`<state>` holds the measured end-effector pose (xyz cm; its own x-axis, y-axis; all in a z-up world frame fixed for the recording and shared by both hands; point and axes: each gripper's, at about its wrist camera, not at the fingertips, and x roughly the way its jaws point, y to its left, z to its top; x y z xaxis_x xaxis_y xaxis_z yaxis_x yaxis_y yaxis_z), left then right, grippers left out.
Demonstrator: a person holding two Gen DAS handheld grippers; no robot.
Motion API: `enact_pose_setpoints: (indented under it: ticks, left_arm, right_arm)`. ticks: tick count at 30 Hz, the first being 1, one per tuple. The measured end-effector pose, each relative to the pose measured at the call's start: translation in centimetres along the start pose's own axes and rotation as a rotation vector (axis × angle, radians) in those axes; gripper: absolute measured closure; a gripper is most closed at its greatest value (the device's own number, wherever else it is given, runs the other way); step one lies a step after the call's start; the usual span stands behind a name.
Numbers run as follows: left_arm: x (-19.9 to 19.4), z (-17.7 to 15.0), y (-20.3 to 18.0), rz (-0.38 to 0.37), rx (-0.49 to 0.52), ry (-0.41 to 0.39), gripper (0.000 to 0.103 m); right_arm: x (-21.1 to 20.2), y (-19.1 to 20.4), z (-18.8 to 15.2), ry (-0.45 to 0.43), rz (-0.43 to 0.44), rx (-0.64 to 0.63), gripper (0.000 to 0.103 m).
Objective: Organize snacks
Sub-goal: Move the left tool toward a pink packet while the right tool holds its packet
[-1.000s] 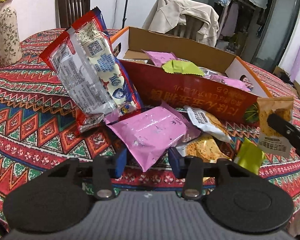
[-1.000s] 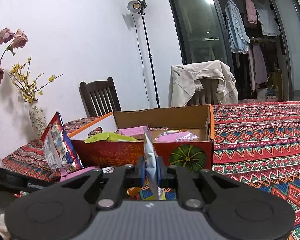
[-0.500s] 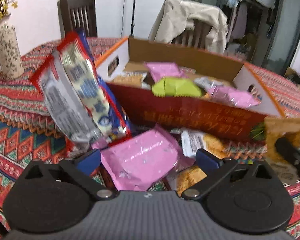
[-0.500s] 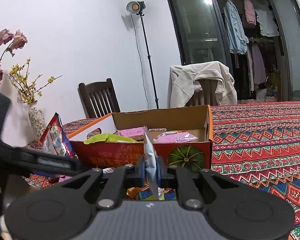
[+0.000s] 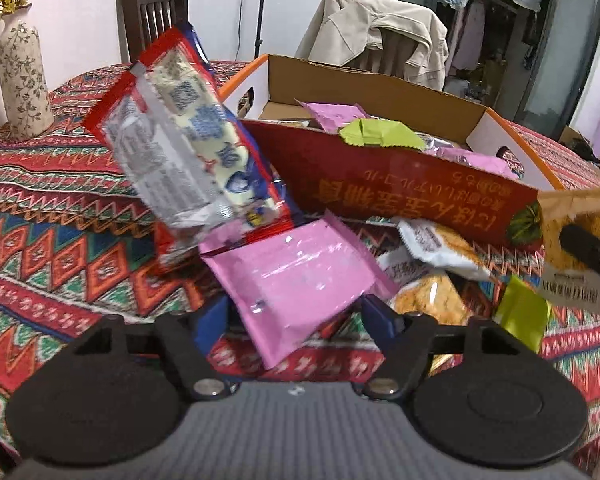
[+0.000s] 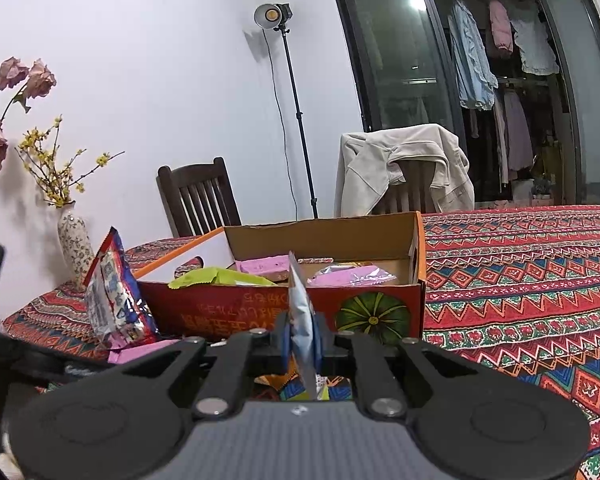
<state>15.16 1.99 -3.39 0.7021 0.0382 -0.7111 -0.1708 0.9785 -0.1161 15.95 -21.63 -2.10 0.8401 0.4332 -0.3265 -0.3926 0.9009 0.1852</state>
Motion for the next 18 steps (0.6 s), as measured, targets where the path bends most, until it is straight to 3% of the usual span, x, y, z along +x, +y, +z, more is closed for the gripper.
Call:
enact_pose_setpoints:
  ticks: [3,8,14,18]
  left_arm:
    - [-0.7,-0.5,0.9,0.006,0.014,0.002,0.035]
    - [-1.6,-0.7,2.4,0.002,-0.010,0.008,0.033]
    - [-2.1,0.8,0.5,-0.045,-0.039,-0.038,0.008]
    - [-1.3,2.4,-1.5,-0.003,-0.078,-0.050,0.000]
  right_arm:
    - [-0.1,0.0,0.0,-0.001,-0.001,-0.002,0.092]
    - [-0.1,0.0,0.0,-0.002,-0.003,-0.002,0.092]
    - [-0.1,-0.1,0.0,-0.004,-0.007,0.001,0.092]
    - [-0.2,-0.1,0.0,-0.005,-0.005,0.001,0.092]
